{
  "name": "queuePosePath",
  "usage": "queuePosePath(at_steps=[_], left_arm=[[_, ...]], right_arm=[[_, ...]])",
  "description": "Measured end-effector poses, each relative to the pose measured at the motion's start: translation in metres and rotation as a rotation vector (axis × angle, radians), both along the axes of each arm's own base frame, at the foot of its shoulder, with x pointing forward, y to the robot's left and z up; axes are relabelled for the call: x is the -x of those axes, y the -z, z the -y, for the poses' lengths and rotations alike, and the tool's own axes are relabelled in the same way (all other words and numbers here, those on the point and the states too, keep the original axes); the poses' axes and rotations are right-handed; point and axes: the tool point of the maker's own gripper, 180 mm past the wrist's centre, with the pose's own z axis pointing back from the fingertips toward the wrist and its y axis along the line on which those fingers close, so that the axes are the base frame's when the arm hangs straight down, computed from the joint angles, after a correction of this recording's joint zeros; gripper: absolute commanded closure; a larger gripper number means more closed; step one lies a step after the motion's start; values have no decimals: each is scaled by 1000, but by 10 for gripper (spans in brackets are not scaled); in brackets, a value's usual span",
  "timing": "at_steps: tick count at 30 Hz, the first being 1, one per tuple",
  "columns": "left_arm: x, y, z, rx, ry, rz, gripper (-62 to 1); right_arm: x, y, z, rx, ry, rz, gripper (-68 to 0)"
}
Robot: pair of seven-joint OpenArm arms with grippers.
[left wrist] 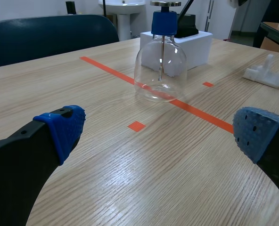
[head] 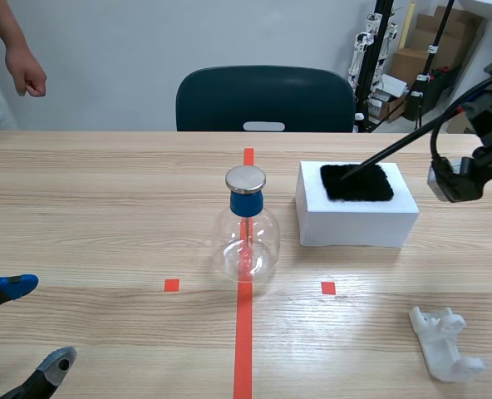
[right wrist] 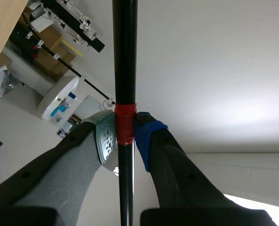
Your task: Do the electroscope experiment. rub the rod on the fur
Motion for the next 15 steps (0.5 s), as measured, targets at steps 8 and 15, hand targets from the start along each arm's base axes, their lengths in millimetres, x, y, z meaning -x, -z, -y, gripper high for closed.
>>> queuePosePath(at_steps=[8,15], left_arm=[[0,0,0,0,0,0,-623],[0,0,0,0,0,0,-623]], right_arm=[[1,-4,19,33,52,-2,-2],[1,-6,24,51,55,2,-2]])
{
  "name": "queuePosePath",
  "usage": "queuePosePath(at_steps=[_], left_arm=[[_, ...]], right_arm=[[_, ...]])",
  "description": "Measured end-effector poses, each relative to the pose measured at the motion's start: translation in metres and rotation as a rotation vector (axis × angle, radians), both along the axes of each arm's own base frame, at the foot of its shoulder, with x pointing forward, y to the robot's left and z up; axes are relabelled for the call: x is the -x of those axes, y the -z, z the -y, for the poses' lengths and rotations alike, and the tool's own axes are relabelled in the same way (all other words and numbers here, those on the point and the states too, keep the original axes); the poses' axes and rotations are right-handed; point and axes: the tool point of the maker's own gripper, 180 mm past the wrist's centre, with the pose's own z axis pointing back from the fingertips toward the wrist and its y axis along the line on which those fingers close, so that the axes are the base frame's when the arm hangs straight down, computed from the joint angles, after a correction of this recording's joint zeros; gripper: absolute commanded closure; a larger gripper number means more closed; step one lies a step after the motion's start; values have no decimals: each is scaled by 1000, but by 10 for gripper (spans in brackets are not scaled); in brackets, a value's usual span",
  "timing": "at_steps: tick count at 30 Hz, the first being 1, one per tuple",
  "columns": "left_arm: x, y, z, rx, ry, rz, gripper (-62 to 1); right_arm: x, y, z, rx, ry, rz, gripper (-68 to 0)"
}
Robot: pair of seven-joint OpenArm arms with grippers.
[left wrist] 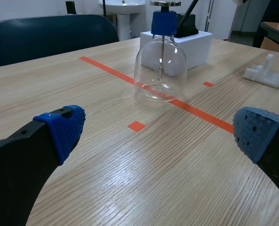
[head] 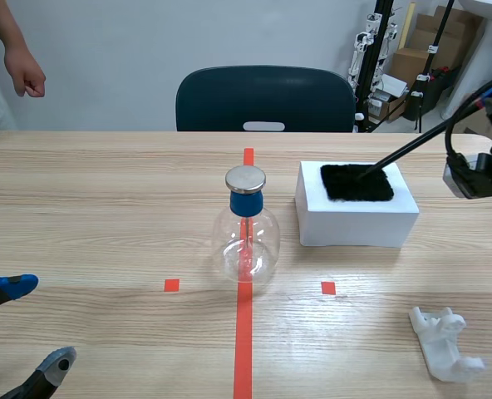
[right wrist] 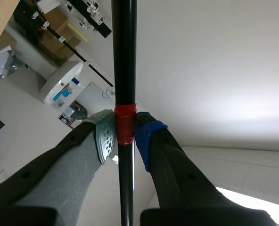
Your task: Do the electroscope experiment. rub the rod on the fur
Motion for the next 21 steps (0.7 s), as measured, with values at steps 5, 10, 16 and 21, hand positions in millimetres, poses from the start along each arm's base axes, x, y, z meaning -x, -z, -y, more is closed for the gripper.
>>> queuePosePath(at_steps=[5,10,16,21], left_arm=[[0,0,0,0,0,0,-623],[0,0,0,0,0,0,-623],[0,0,0,0,0,0,-623],[0,0,0,0,0,0,-623]], right_arm=[[-3,8,-27,-67,-21,3,-2],[-4,4,-9,-45,56,18,-1],[0,0,22,40,95,-4,-2],[0,3,-8,-28,-15,-4,-2]])
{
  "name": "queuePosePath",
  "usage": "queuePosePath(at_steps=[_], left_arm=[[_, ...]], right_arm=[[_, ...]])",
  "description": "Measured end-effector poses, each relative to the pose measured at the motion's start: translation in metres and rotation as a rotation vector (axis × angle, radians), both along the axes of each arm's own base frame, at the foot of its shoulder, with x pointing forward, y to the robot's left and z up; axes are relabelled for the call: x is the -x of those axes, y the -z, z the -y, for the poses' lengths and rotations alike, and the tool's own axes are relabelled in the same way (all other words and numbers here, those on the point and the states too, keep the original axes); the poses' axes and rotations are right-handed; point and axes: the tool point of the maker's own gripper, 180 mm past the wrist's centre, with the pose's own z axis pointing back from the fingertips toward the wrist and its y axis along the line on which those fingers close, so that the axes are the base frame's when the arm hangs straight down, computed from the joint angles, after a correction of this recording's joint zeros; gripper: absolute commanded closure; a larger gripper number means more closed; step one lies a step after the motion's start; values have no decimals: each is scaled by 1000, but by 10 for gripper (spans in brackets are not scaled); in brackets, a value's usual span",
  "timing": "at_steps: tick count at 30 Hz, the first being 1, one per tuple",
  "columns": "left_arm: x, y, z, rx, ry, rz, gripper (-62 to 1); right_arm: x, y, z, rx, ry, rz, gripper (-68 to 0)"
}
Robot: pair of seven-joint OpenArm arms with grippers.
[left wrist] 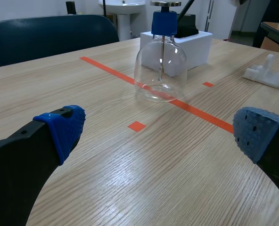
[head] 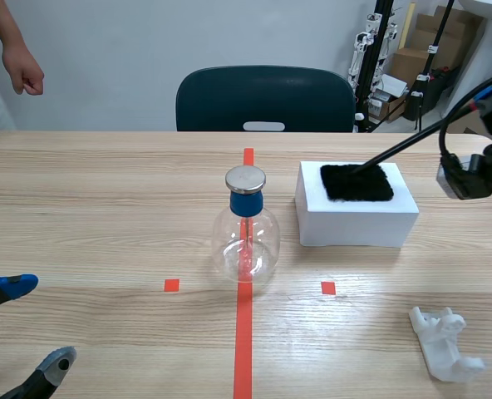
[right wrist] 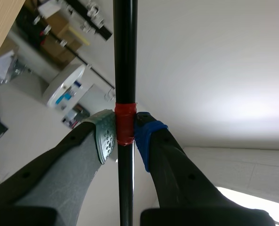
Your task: Do the electroscope experiment. rub the rod on the fur
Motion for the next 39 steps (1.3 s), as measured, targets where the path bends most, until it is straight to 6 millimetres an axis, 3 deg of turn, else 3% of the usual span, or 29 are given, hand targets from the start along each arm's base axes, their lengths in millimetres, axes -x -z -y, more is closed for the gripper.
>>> queuePosePath(at_steps=[4,12,20,22,27,29,36,39], left_arm=[[0,0,0,0,0,0,-623],[0,0,0,0,0,0,-623],[0,0,0,0,0,0,-623],[0,0,0,0,0,0,-623],[0,0,0,0,0,0,-623],[0,0,0,0,0,0,-623],[0,0,0,0,0,0,-623],[0,0,0,0,0,0,-623]], right_arm=[[-1,3,-17,-35,-22,4,-1],[0,5,14,42,95,-24,-2],[4,2,-18,-21,-83,-16,-1],[4,2,-13,-16,-59,-9,-1],[2,1,21,43,121,5,-1],[3,4,24,55,135,-10,-2],[3,0,-9,-22,-28,8,-1],[3,3,-12,-31,-22,8,-1]])
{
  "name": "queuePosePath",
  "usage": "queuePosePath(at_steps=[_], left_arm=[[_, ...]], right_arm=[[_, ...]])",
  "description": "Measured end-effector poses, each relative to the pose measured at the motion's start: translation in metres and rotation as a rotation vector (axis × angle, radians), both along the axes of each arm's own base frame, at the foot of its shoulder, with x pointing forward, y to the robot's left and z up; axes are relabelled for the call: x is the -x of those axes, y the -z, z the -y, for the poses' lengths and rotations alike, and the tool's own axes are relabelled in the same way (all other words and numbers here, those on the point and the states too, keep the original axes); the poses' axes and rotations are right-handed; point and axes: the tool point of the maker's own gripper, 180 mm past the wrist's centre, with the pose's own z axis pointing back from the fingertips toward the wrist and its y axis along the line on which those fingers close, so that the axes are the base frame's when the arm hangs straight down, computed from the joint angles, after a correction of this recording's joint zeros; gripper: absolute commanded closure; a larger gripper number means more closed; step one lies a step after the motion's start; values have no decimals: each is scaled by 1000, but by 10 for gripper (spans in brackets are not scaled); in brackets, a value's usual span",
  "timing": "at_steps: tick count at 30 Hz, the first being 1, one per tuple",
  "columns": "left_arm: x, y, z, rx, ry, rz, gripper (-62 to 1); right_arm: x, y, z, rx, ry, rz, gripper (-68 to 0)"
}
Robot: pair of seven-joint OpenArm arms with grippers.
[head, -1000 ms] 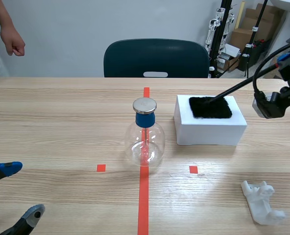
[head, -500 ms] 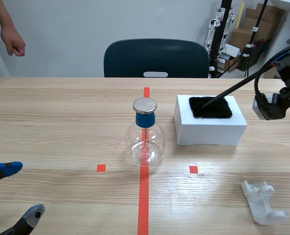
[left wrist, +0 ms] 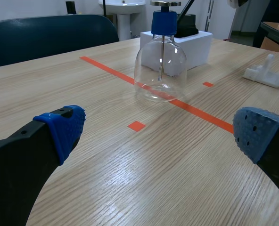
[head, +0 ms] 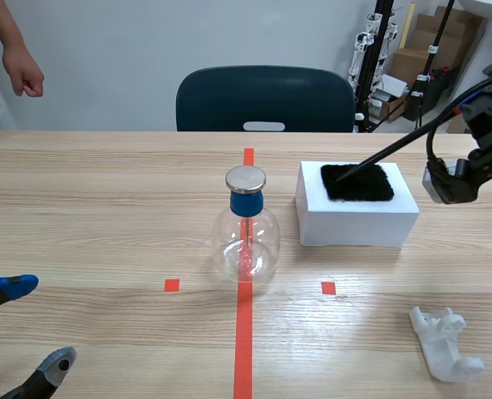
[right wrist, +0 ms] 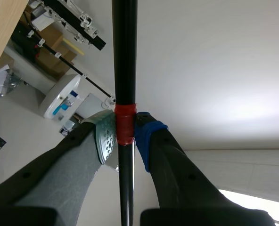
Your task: Do the electroscope experiment. rub the rod on the fur
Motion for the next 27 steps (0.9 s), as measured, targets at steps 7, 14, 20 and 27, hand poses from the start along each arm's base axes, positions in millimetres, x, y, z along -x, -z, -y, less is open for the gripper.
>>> queuePosePath(at_steps=[7,14,20,27], left_arm=[[0,0,0,0,0,0,-623],[0,0,0,0,0,0,-623],[0,0,0,0,0,0,-623],[0,0,0,0,0,0,-623]], right_arm=[[0,-1,38,88,145,-14,-2],[0,-2,10,28,25,5,-2],[-1,-2,16,37,65,9,-1],[1,-3,31,78,91,-9,-2]])
